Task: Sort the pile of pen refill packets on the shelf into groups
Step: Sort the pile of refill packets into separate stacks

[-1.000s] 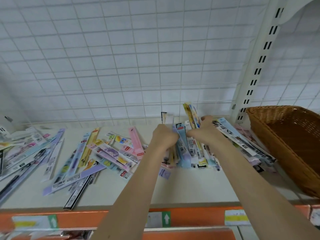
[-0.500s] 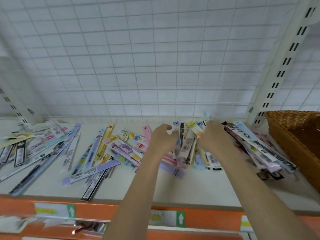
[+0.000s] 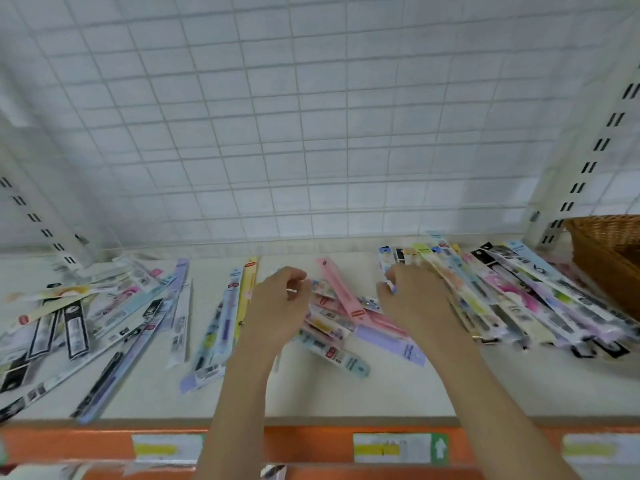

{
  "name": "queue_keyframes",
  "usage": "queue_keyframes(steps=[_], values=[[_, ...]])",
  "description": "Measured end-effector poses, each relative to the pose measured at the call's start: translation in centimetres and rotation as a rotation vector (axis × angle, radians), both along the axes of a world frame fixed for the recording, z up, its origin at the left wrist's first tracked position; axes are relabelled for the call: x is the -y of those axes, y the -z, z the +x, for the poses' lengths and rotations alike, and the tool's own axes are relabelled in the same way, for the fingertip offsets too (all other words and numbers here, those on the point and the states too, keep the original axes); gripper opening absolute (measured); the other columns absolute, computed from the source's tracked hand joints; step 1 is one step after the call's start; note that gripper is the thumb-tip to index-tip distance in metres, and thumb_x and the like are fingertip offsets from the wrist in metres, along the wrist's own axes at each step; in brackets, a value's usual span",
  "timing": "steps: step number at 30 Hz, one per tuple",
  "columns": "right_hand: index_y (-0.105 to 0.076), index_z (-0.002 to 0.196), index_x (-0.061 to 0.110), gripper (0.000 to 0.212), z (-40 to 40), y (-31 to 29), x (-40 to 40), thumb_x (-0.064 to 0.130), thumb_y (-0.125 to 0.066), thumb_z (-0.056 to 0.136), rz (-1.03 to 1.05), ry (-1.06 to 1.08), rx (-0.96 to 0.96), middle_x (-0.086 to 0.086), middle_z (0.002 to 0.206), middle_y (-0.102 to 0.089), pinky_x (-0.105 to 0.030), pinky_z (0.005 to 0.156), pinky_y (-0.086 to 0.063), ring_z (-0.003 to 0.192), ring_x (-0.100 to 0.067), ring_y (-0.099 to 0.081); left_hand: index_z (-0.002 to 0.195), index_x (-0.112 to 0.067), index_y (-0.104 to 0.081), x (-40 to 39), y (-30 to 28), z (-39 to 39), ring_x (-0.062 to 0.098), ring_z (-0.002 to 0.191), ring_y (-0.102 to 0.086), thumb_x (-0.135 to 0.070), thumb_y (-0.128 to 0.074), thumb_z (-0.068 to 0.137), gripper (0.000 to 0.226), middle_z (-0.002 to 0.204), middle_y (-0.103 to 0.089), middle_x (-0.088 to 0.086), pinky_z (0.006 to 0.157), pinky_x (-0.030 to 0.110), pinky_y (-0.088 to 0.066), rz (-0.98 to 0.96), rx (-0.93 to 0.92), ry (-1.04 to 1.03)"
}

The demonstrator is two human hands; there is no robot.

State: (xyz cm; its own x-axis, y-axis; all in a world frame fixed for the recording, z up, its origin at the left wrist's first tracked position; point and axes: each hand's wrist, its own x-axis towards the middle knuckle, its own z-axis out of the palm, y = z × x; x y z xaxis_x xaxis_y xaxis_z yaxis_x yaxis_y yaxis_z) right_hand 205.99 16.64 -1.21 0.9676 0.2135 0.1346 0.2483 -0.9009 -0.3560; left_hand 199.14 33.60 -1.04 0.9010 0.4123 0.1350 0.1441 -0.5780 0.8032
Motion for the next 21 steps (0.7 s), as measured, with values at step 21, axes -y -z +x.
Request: queue_keyframes(steps=[21], values=[[-0.068, 0.078, 0.016, 0.016, -2.9, 0.7, -9.1, 0.021, -0.057, 0.089, 0.419, 0.189, -0.088, 0.004, 0.058, -0.057, -0.019, 0.043, -0.034, 0.051, -0.012, -0.050, 0.093, -0.020, -0.062, -13.7, 2.6, -5.2, -0.004, 0.071, -0.056, -0.020, -0.050, 0.095, 0.012, 0.078, -0.062, -0.012, 0.058, 0.008, -0.040, 0.095, -0.069, 0.091]])
